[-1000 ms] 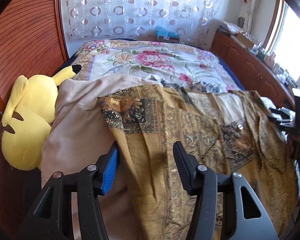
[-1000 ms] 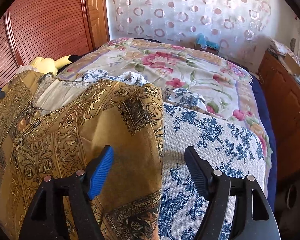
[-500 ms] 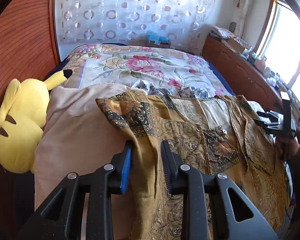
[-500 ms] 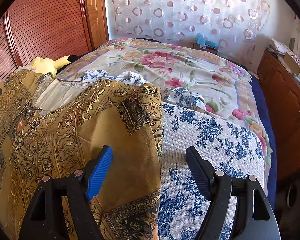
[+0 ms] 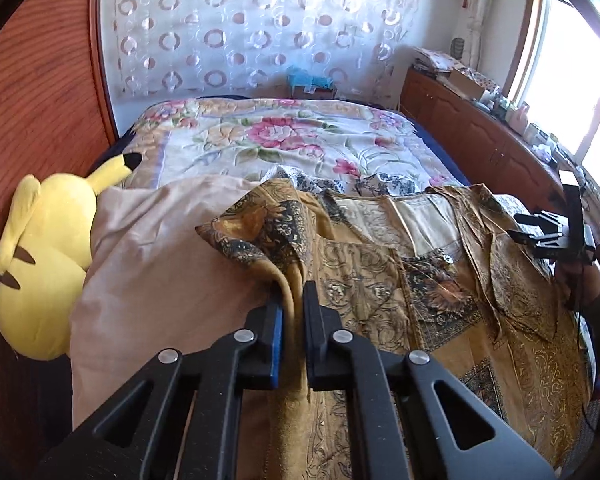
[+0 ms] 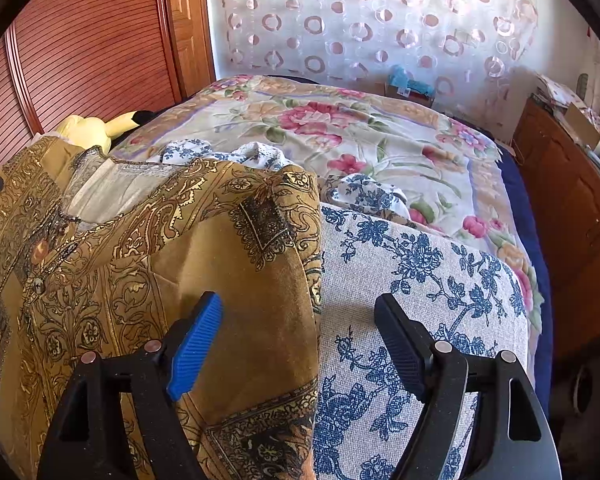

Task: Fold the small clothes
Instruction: 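Grasp the shirt's side edge with the left gripper while the right gripper grasps the opposite edge, lifting both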

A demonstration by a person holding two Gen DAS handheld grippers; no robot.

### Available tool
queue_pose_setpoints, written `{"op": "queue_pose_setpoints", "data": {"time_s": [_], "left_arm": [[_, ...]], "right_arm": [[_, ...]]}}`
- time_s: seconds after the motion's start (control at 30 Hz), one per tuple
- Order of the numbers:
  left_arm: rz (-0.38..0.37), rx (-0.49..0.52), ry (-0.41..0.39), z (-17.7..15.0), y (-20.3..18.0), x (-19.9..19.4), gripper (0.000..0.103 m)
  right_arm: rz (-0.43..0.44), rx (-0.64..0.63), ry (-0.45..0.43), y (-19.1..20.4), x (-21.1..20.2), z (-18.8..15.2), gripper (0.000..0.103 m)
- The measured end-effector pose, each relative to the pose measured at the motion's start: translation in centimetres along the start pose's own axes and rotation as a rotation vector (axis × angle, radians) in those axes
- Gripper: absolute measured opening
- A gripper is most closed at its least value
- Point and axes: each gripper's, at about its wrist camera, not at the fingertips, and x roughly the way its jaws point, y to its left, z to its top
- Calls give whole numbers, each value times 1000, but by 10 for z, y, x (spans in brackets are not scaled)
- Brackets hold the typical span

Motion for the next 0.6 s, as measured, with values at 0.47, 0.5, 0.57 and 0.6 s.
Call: {"op": "queue_pose_setpoints", "data": {"time_s": [0.47, 0.5, 0.57, 0.6], "left_arm": [[-45, 48, -54, 1, -27, -18, 7], [-42, 49, -68, 0, -30, -23, 7], [-44, 50, -91, -3, -35, -34, 7], [-46, 49, -100, -5, -37, -40, 7]], "right_arm": [[46, 20, -4, 7, -9, -2, 3], [34, 22, -23, 8, -13, -4, 3], [28, 28, -80, 10, -28, -7, 3], [27, 33, -107, 11, -36, -10, 3]]}}
